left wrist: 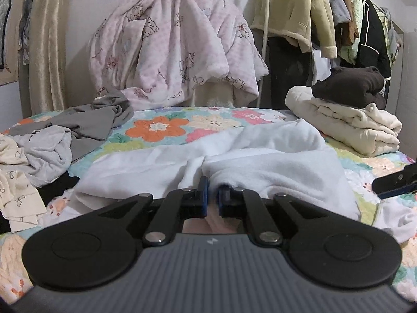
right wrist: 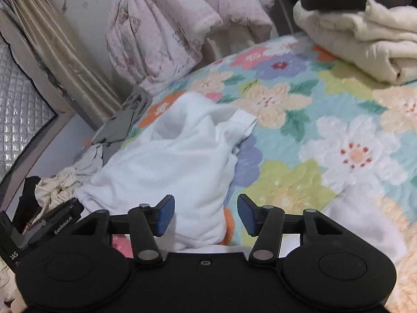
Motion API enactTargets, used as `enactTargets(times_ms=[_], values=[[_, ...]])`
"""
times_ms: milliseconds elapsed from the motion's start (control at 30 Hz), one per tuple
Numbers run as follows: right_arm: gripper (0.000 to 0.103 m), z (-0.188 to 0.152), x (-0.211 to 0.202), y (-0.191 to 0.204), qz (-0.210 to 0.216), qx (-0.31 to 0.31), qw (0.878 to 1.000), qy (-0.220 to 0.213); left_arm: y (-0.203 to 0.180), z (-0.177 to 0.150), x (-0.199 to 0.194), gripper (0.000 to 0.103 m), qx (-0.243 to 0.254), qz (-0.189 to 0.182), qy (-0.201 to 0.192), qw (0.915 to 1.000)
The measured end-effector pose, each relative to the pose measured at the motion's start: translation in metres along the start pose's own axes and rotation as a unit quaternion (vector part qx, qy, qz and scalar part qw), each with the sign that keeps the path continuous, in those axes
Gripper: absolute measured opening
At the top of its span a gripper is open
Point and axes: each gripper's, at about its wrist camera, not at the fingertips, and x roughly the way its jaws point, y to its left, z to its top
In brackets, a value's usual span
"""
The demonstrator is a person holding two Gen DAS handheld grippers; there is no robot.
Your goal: Fold clothes
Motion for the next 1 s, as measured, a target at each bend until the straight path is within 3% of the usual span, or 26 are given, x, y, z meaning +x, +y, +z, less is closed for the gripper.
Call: enactTargets(times_ms=[133,267,333,367,400,433,600,767,900,1000], values=[[0.059,-0.006,0.024,0.011,0.021,-0.029,0.999,0.037,0.003,-0.001,0.000,0.007,-0.010,-0.008,0.001,0.9999],[0.069,-0.009,0.053,0.018,0.019,-0.074,0.995,0.064,0.005,-0.001,-0.001,0.007,-0.018,-0.015,-0.002,0.9997],[0.068,-0.011,0.068,0.019,0.031,-0.099,0.992,0.076,0.004,0.000,0.000,0.007,-0.016,-0.014,-0.004,0.9998],[0.045,-0.011,0.074,0.019,0.038,-0.110,0.990,0.079,0.002,0.000,-0.001,0.007,-0.010,-0.010,-0.007,0.9999],[0.014,-0.010,0.077,0.021,0.048,-0.119,0.989,0.079,0.001,0.000,-0.001,0.007,-0.004,-0.007,-0.010,0.9999],[0.014,-0.008,0.079,0.024,0.051,-0.128,0.987,0.078,0.000,0.000,-0.002,0.007,-0.002,-0.008,-0.012,0.9999],[0.013,0.011,0.043,0.046,0.050,-0.129,0.990,0.005,0.000,0.007,-0.015,0.007,-0.011,-0.021,-0.036,0.9990],[0.013,0.032,-0.025,0.061,0.106,-0.086,0.988,-0.068,0.000,0.023,-0.048,0.007,-0.007,-0.029,-0.076,0.9967],[0.013,0.045,-0.058,0.071,0.137,-0.074,0.983,-0.094,0.006,0.037,-0.078,0.007,-0.013,-0.032,-0.109,0.9934],[0.013,0.049,-0.062,0.079,0.126,-0.092,0.983,-0.100,0.011,0.043,-0.089,0.007,-0.007,-0.025,-0.112,0.9934]])
